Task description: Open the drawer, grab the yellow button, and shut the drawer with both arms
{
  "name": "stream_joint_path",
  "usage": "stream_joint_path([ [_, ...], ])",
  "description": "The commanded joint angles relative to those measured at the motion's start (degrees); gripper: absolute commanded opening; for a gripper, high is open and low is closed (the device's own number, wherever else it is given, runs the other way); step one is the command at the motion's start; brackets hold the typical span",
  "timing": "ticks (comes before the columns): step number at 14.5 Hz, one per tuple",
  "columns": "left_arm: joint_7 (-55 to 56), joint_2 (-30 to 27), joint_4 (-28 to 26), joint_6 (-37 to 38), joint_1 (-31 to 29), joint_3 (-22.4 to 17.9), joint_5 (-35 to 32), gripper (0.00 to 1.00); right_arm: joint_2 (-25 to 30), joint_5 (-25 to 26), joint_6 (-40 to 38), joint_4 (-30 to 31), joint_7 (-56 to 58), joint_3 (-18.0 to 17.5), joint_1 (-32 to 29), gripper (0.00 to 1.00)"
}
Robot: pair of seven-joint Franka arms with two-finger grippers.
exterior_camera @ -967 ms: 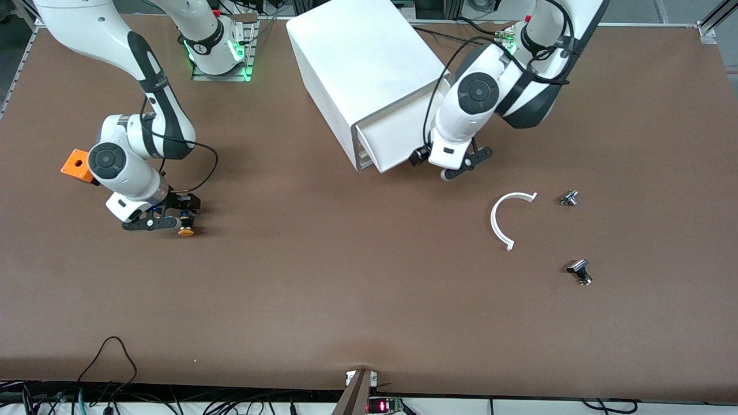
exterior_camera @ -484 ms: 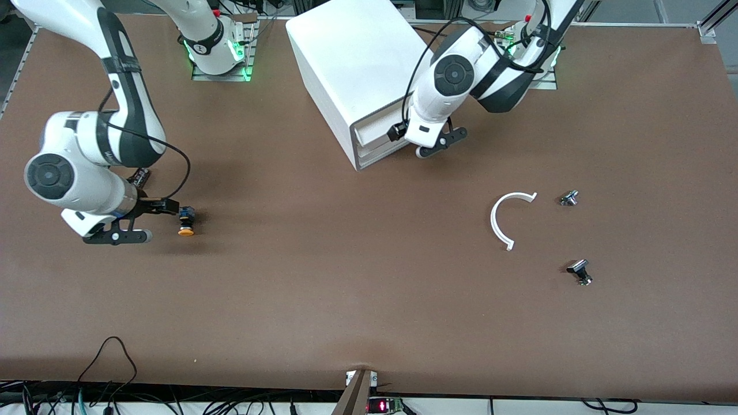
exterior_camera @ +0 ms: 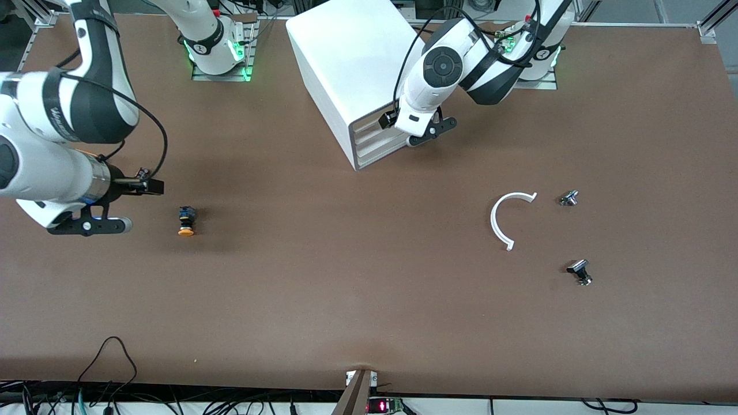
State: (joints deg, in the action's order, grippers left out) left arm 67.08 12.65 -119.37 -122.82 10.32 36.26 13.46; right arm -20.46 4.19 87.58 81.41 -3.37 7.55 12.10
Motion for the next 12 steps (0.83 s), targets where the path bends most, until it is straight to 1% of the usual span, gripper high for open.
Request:
stream_joint_path([
  [1,-1.5,-1.9,-2.1,-0.9,-0.8,0.9,1.6,1.0,-0.9,-0.9,-1.5,-5.9,0.2,0.4,-0.8,1.0],
  [2,-2.2,-2.0,-2.0,-2.1,-2.0,-0.3,1.6,1.0,-0.9,-1.0,-0.7,-6.7,0.1,0.4,-1.2,1.0],
  [4,-4.6,-2.8,-2.0,-4.5,-4.2,-3.5,1.7,1.0,-0.1,-1.0,3.9,-6.7,0.1,0.1,-1.6,1.0],
  [5,-5.7,-3.7,-1.6,-4.6,-5.0,-6.1,1.6,1.0,0.5,-1.2,6.2,-6.3,0.2,-0.1,-1.6,1.0],
  [6,-6.4,-4.5,-1.5,-5.3,-5.5,-8.5,1.7,1.0,1.0,-1.6,6.8,-5.3,0.2,-0.2,-1.7,1.0],
  [8,-8.4,-5.0,-1.5,-10.6,-6.9,-11.2,1.6,1.0,1.5,-3.9,6.1,-4.9,0.2,-0.1,-1.7,1.0],
  [9,-10.4,-5.8,-1.3,-10.8,-7.8,-13.0,1.7,1.0,1.5,-4.4,6.3,-4.9,0.2,-0.1,-1.6,1.0],
  [10,-14.7,-6.7,-0.8,-10.7,-8.1,-15.3,1.6,1.0,1.4,-5.5,6.8,-4.9,0.1,0.0,-1.7,1.0],
  [12,-28.4,-7.9,-0.1,-9.5,-8.4,-19.0,1.6,1.0,1.1,-7.4,6.9,-5.0,0.3,0.5,-2.0,1.0],
])
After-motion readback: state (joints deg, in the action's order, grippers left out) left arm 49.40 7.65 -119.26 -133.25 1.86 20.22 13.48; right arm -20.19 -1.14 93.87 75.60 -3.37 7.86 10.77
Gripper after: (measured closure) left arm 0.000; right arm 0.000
